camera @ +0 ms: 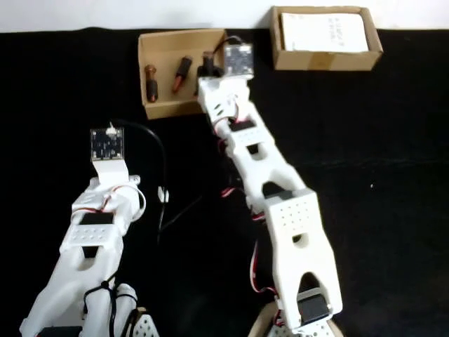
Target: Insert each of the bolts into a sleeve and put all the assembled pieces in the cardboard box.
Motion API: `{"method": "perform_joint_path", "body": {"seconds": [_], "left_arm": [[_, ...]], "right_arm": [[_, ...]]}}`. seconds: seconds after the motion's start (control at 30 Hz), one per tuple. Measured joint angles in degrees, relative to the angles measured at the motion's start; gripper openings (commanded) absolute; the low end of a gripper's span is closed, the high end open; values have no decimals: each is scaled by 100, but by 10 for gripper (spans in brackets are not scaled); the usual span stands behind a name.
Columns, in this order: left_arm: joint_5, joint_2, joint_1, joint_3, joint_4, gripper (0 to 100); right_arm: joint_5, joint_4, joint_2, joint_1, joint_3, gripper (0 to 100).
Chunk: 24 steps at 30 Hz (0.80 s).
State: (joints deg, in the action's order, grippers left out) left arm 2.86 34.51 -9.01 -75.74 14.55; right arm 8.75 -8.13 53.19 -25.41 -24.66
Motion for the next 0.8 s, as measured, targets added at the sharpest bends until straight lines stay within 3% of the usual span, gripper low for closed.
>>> {"method": "perform_joint_path", "body": {"seconds": [0.23, 0.47, 0.8], "left_arm": [[0, 0, 0, 0, 0, 39], [0, 0, 0, 0, 0, 40], [0, 0, 0, 0, -26, 40]], "right_arm": [[-255, -9, 211, -44, -105, 12], [-255, -18, 281, -62, -123, 193], [-255, -62, 281, -62, -237, 193]]}}
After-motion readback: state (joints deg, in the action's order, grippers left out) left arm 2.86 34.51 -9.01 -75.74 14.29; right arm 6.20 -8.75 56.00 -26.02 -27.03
